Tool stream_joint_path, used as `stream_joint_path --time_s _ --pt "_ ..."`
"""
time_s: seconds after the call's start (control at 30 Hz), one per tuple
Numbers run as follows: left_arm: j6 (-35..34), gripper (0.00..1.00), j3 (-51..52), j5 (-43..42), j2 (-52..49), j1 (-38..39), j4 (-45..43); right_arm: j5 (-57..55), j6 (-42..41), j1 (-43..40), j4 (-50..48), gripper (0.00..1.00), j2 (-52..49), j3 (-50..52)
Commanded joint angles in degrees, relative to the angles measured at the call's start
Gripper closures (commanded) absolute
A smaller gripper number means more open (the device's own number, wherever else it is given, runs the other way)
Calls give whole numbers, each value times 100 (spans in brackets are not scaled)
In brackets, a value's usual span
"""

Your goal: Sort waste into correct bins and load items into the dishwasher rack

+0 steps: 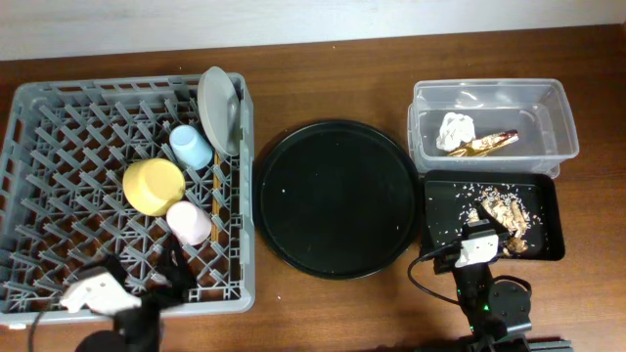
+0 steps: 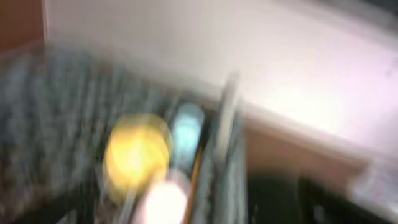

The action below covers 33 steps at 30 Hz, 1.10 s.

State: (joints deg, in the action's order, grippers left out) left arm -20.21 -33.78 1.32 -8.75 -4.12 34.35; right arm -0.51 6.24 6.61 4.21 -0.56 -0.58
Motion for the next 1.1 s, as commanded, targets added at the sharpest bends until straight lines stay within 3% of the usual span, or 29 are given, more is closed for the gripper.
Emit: stream_joint_path --time_s 0.0,0.13,0.3,0.43,0.67,0.83,0.97,1.07 --pt "7 1 1141 -278 413 28 -2232 7 20 -31 37 2 37 26" --pt "9 1 2197 -310 649 37 -4529 7 20 -31 37 1 37 26" --pt "9 1 2981 -308 848 79 -5259 7 20 -33 37 1 37 26" --pt "9 1 3333 -308 848 240 -5200 7 20 -31 37 1 37 26" --pt "13 1 3329 -7 848 299 -2964 7 20 -31 35 1 35 26" --pt "1617 1 3327 -31 846 415 -2953 7 20 -33 37 1 37 26" --pt "2164 1 3327 -33 846 485 -2951 7 20 -31 37 1 37 26" --pt "2177 1 3327 -55 846 483 -2953 7 20 -31 37 1 37 26"
